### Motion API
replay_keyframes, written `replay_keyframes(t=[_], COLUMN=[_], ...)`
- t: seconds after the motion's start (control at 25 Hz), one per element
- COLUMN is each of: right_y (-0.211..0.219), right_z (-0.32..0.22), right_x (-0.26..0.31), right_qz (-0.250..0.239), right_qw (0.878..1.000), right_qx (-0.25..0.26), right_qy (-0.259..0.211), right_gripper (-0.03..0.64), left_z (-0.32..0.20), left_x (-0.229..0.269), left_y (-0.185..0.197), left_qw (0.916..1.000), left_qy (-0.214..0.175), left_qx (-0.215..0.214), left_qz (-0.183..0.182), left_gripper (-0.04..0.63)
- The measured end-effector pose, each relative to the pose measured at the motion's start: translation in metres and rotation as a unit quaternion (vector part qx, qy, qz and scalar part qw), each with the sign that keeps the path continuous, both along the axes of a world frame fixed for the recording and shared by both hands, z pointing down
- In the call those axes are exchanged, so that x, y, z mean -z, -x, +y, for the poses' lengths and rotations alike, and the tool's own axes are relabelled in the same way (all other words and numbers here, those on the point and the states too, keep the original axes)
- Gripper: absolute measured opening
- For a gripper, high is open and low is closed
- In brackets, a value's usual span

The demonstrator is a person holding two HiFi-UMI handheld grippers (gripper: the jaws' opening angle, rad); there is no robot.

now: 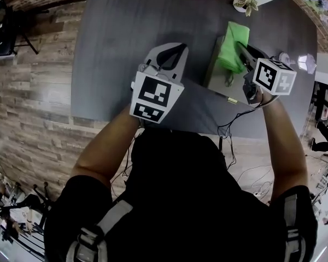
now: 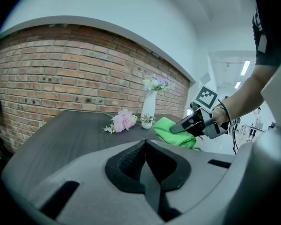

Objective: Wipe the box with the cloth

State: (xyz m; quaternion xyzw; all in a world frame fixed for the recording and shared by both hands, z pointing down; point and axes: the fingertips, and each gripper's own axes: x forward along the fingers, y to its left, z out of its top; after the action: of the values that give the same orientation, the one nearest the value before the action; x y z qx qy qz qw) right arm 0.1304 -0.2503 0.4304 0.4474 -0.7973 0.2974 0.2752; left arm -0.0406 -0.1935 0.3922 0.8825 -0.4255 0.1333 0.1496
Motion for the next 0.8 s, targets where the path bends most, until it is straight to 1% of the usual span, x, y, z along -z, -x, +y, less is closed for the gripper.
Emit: replay_keyframes(t=[0.28,0.8], right_y=[-0.017,-0.059], right_z=[0.008,0.018], right_x=[-0.001,-0.006], right_qz=[0.009,0.036], right_qw=[1.000,0.999], right_qx=[0.005,-0.001], right_qy=[-0.007,-0.018], right_gripper=[0.038,0.037], left_z=[0.008,0.019], left_x=[-0.001,-0.001], left_y=[-0.015,-0.041], left_qw=[1.0000,0.9998], left_qy=[0.005,0.006], left_qx=[-0.006,-0.012], left_qz=[-0.003,-0.014], left_gripper=[0.008,0.008])
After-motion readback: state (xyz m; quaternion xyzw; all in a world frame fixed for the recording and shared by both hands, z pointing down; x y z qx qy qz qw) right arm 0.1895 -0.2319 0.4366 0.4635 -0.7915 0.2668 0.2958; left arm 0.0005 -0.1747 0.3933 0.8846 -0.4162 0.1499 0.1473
